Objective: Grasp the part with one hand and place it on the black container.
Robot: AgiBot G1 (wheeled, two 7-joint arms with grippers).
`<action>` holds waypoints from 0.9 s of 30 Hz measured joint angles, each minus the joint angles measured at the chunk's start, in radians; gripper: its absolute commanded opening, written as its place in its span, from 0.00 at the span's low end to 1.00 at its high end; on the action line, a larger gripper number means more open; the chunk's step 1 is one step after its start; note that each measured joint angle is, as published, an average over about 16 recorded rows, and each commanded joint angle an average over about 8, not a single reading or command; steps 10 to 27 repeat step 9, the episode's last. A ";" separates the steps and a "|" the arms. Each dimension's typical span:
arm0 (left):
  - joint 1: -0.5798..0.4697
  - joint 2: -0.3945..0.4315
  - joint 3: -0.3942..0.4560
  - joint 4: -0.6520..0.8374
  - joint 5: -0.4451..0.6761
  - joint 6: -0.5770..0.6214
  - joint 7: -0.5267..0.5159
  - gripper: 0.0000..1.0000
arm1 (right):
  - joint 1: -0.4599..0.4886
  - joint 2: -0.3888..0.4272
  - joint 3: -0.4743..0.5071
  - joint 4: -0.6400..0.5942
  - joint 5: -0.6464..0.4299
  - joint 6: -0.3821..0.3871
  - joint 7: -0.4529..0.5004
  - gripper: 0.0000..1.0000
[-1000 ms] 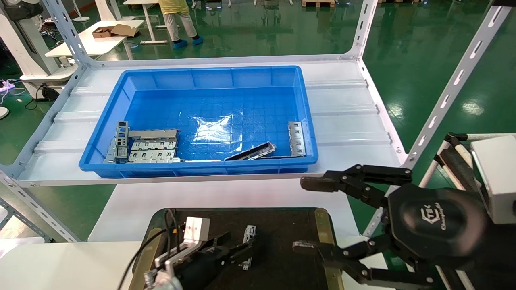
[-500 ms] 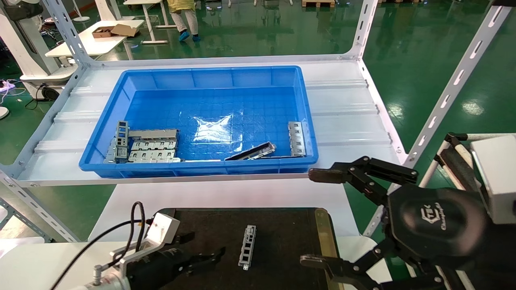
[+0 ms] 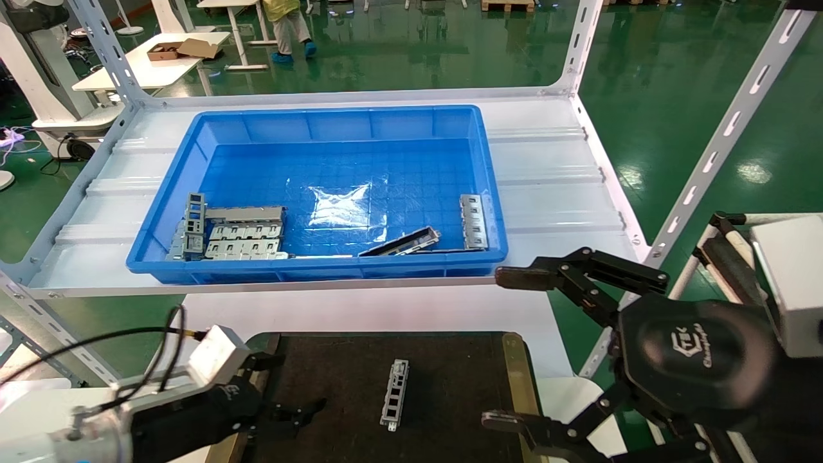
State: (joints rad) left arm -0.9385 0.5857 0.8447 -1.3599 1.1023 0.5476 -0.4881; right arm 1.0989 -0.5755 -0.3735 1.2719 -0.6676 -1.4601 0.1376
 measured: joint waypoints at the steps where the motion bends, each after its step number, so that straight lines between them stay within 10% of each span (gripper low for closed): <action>1: 0.004 -0.007 -0.014 0.001 -0.019 0.016 0.027 1.00 | 0.000 0.000 0.000 0.000 0.000 0.000 0.000 1.00; 27: 0.023 -0.035 -0.075 0.006 -0.102 0.080 0.140 1.00 | 0.000 0.000 0.000 0.000 0.000 0.000 0.000 1.00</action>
